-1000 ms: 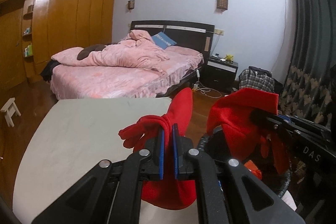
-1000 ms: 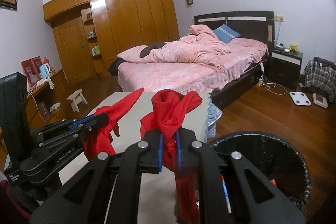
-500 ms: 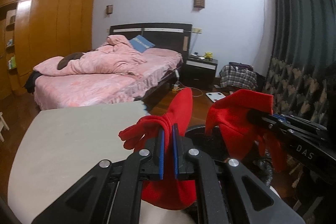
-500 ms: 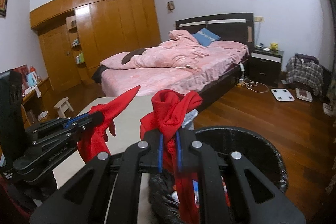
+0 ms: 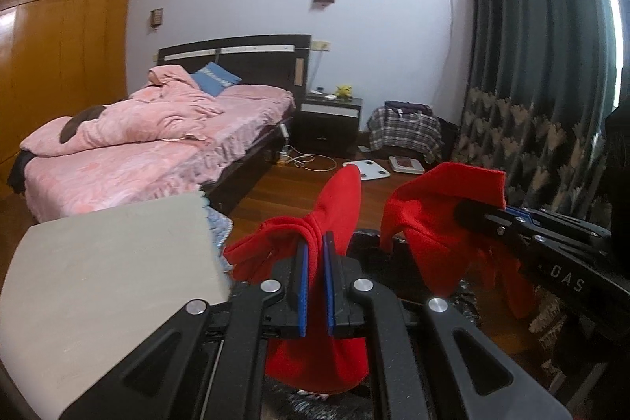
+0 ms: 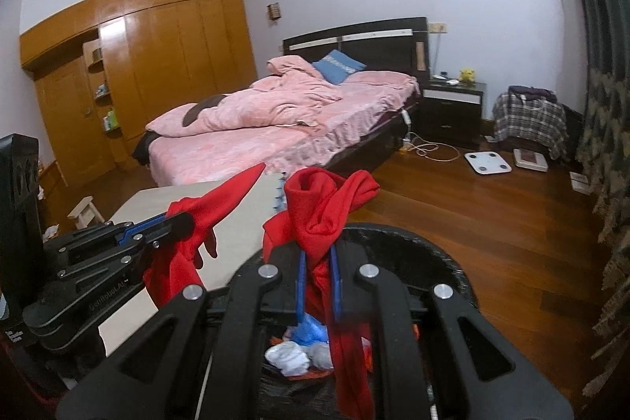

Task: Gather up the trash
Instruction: 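Carry both red gloves over the trash bin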

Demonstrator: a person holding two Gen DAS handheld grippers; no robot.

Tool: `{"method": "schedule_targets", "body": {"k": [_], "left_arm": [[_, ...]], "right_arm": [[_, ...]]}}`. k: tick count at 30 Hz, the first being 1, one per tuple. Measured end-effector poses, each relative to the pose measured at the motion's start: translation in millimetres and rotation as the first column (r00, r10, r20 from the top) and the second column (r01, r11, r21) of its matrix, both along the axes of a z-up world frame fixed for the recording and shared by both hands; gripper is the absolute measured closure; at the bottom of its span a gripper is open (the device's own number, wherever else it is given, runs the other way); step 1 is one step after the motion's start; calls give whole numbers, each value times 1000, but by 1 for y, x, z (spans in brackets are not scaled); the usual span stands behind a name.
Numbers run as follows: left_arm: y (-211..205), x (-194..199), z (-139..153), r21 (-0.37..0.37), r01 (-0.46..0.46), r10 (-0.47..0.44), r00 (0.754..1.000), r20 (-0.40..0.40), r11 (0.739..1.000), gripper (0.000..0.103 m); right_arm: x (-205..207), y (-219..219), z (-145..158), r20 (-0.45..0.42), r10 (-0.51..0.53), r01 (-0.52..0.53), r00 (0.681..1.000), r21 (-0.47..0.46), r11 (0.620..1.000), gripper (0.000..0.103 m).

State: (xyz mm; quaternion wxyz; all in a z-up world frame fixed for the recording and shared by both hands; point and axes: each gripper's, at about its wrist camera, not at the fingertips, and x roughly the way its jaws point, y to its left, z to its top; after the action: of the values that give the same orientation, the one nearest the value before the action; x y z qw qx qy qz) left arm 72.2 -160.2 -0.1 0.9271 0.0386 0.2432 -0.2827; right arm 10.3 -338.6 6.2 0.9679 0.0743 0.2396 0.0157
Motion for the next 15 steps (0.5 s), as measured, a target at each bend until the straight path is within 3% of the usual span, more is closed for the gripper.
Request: {"method": "schedule_targets", "body": {"k": [15], "left_arm": [[-42,26,-44,43,72,-69,994,-80,996,96]], "right_arm": [[18,-31,-42,-85,-66,67,994,17,998,93]]}}
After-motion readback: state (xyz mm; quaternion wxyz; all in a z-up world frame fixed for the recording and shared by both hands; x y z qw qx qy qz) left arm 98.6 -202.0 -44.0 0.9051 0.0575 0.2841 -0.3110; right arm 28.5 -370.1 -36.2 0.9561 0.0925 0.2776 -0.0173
